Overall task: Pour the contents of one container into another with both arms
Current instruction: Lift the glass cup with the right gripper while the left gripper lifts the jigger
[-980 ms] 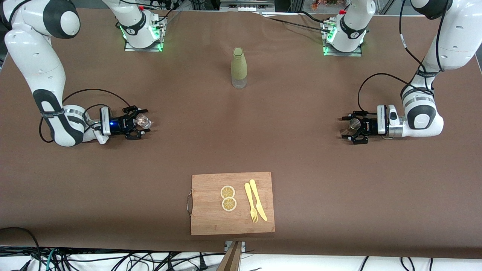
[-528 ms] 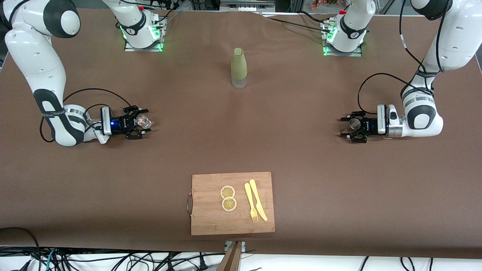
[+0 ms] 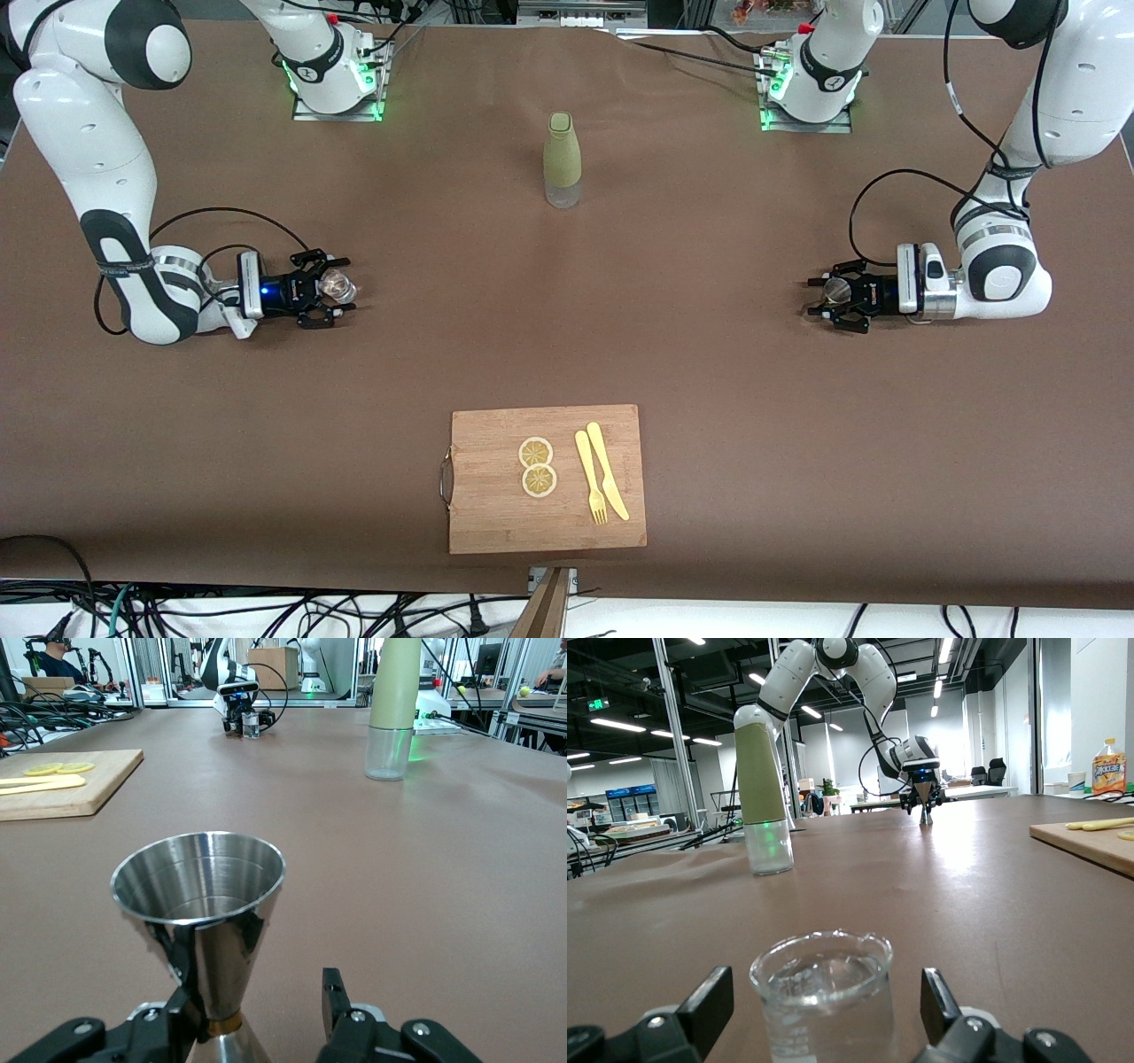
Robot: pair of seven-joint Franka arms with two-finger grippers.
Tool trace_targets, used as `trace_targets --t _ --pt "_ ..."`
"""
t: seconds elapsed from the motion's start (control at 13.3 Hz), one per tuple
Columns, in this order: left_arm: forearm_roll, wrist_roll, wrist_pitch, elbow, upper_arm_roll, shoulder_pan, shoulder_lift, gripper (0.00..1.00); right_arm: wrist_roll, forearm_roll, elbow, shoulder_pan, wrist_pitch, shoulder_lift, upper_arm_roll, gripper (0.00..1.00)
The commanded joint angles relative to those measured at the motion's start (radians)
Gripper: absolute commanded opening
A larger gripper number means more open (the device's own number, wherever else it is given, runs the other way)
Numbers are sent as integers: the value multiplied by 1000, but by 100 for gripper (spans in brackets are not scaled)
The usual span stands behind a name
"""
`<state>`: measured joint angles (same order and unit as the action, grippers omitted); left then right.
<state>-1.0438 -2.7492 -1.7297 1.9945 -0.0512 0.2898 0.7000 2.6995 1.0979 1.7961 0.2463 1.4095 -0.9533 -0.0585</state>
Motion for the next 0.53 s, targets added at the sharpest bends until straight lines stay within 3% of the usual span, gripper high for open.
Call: trace_targets --t 0.0,0.23,0.45 --pt "-25 -142 24 1 -9 2 10 44 42 54 32 -59 51 -85 16 85" --pt "-25 -144 24 1 -9 3 9 3 45 54 31 -61 51 -85 16 48" --pt "-25 -148 24 1 -9 3 9 0 45 56 29 -61 51 -85 16 42"
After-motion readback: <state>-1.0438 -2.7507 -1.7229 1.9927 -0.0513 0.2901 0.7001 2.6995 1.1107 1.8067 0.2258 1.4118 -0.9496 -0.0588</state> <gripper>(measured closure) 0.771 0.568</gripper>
